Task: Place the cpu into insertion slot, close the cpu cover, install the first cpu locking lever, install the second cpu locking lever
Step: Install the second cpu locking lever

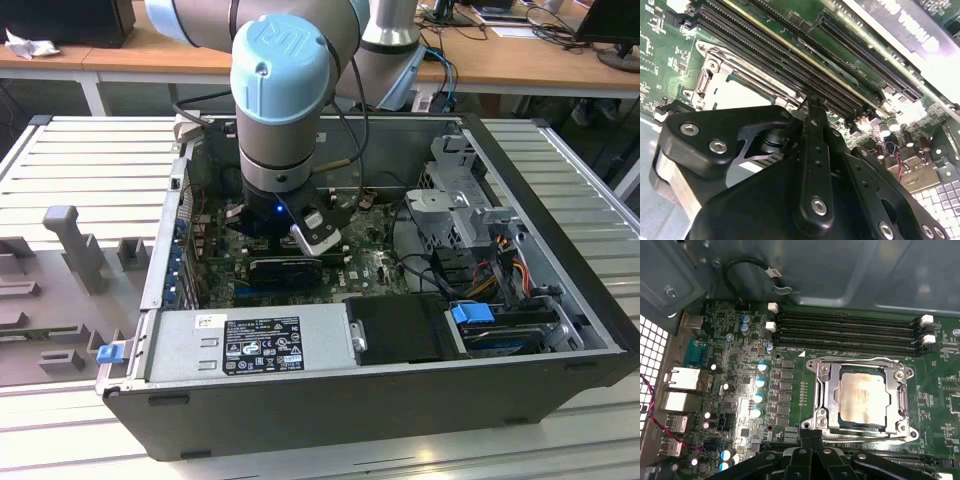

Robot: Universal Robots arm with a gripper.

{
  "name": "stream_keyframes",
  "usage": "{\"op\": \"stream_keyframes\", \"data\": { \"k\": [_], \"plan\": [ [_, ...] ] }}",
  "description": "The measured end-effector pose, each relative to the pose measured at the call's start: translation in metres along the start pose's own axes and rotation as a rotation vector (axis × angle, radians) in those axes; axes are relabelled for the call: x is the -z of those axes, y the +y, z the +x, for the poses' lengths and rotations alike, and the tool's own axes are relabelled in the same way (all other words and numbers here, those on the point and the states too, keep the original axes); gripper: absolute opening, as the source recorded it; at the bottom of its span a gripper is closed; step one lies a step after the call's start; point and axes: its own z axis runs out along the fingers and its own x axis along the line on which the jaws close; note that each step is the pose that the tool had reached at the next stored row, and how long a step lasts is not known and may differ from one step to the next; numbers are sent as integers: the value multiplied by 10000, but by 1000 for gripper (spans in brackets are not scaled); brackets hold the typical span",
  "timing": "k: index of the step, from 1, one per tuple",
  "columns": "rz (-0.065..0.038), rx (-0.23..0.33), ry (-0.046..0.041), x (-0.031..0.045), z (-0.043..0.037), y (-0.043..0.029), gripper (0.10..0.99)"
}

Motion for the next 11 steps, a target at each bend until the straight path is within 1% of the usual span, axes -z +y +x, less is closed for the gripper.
{"op": "stream_keyframes", "data": {
  "k": [1, 2, 4, 8, 11],
  "plan": [
    [-69, 1, -5, -7, 0, -1, 106],
    [-115, 2, -9, -15, 0, -3, 106],
    [-153, 2, -11, -24, 0, -4, 106],
    [-288, 4, -20, -56, 0, -6, 106],
    [-350, 5, -28, -81, -1, -8, 106]
  ]
}}
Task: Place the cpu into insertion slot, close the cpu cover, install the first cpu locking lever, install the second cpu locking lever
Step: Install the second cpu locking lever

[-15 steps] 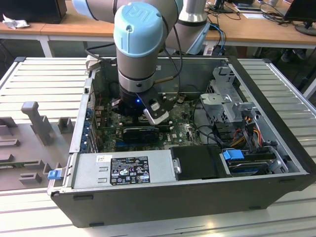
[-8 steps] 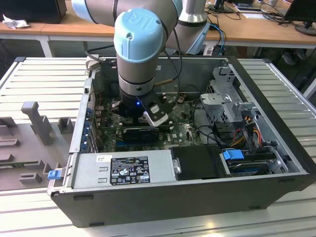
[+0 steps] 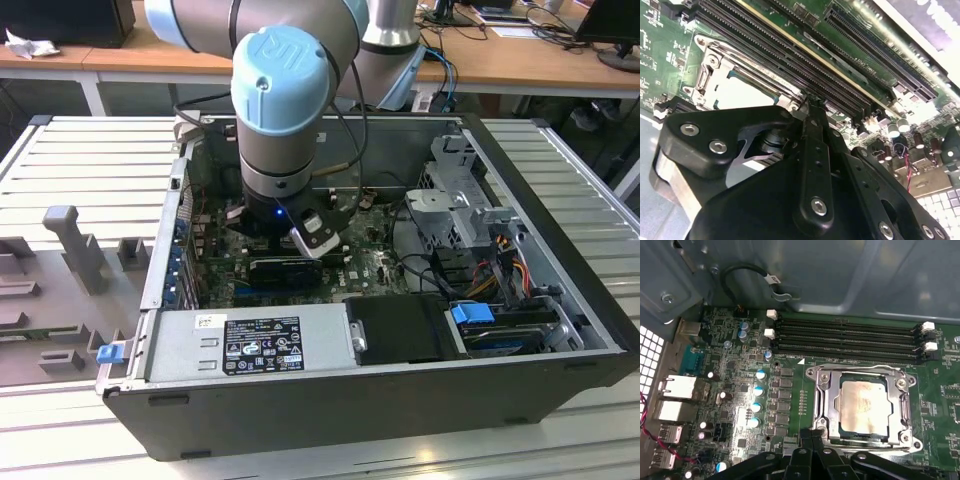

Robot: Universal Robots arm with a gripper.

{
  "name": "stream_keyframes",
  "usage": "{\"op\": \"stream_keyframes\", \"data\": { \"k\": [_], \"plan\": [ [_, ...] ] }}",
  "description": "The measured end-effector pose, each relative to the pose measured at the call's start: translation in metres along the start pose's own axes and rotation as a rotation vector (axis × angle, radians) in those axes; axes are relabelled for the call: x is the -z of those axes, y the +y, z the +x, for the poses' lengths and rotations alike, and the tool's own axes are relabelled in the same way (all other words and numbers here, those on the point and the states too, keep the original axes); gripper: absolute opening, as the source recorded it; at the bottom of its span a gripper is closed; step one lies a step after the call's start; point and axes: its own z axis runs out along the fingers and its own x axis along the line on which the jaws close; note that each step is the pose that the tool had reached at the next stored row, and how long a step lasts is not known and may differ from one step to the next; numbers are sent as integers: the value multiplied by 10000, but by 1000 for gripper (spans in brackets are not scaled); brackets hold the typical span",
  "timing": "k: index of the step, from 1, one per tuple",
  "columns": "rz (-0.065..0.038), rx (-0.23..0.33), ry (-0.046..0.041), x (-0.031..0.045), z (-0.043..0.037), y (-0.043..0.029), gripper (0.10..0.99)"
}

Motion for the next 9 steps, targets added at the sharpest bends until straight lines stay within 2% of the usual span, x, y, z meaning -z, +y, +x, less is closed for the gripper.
{"op": "stream_keyframes", "data": {
  "k": [5, 9],
  "plan": [
    [-68, 3, -2, -22, 3, -6, 106],
    [-71, 0, -3, 25, 15, -32, 106]
  ]
}}
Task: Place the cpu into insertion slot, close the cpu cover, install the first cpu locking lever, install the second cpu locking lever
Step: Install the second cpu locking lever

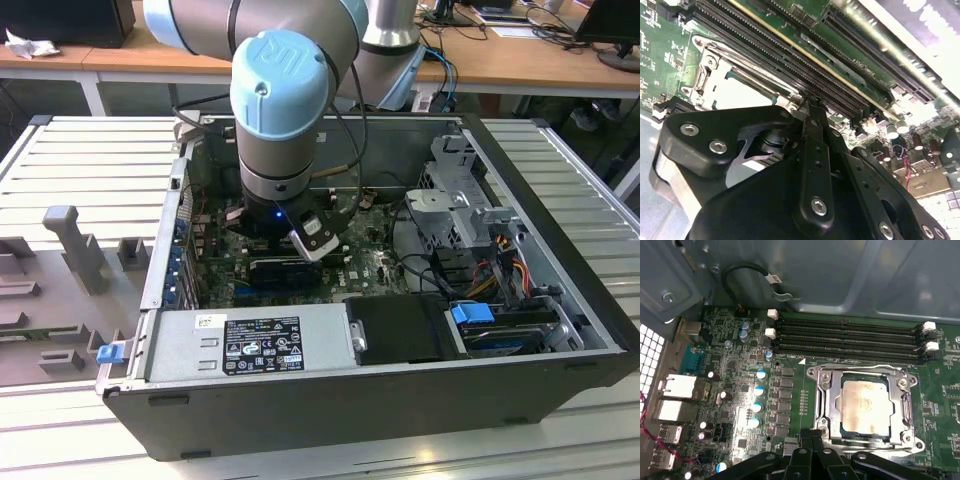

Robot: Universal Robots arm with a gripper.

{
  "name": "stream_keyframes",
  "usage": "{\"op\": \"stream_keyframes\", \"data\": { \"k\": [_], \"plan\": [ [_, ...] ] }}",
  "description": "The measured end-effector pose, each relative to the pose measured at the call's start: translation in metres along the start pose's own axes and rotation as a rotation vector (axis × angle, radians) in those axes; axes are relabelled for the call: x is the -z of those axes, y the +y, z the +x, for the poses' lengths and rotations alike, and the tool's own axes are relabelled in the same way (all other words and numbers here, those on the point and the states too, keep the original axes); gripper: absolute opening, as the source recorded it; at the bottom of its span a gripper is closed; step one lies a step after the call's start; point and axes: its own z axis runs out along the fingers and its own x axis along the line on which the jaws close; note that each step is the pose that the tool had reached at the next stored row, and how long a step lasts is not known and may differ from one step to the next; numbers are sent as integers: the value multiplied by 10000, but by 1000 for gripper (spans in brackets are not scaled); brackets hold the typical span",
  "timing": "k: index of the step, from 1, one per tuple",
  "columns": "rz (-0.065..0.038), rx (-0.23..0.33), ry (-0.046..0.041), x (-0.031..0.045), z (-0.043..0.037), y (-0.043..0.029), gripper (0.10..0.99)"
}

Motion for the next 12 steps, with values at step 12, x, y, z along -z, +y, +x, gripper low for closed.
{"op": "stream_keyframes", "data": {
  "k": [12],
  "plan": [
    [-9, 2, -2, 289, 1, 92, 106]
  ]
}}
